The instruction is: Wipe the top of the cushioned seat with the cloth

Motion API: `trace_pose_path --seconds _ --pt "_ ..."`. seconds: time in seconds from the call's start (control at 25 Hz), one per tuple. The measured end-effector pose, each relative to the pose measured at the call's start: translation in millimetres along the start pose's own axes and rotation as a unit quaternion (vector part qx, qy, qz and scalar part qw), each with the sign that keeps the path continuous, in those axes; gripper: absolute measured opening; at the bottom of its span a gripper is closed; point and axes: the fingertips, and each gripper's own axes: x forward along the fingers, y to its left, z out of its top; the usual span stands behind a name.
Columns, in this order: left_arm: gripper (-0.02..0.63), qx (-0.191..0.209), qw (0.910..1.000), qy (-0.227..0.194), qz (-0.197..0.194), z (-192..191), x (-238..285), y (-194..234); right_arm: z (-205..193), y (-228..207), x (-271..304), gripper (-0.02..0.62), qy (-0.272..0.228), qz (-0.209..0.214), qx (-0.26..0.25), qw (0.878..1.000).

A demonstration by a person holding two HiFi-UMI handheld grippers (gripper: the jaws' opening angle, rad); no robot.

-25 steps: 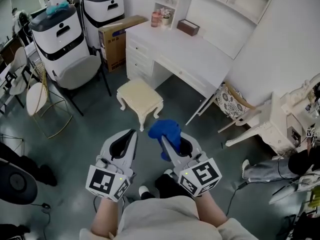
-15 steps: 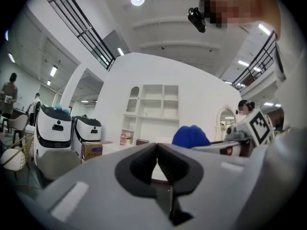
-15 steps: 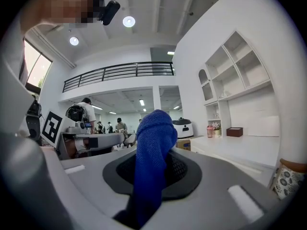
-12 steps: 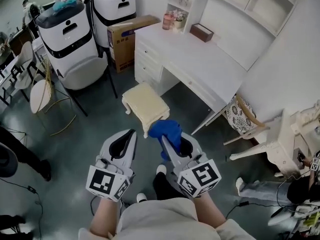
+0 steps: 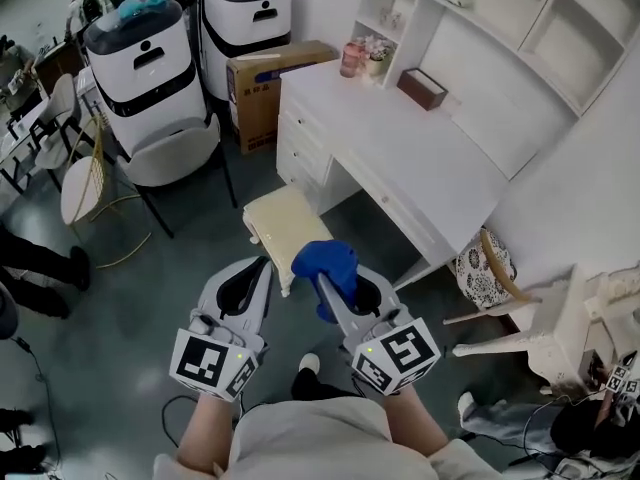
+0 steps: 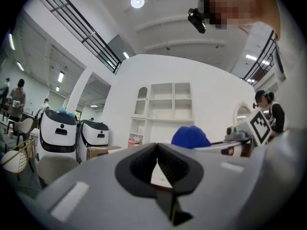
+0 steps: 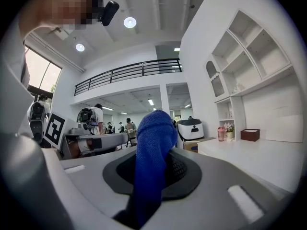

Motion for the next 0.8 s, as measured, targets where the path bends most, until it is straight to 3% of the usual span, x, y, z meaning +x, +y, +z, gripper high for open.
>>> trace_pose_path --seconds 0.44,0.8 --pt "0.000 0.024 0.9994 0.000 0.023 0.0 43.6 -8.2 -2.9 -48.8 12.2 0.081 -0.008 0.023 0.020 1.000" --pt "0.000 0.010 0.9996 0.014 0.023 -14.4 59.8 19.8 -14.3 -61.3 41.6 0.081 0.008 0.010 0.030 0.999"
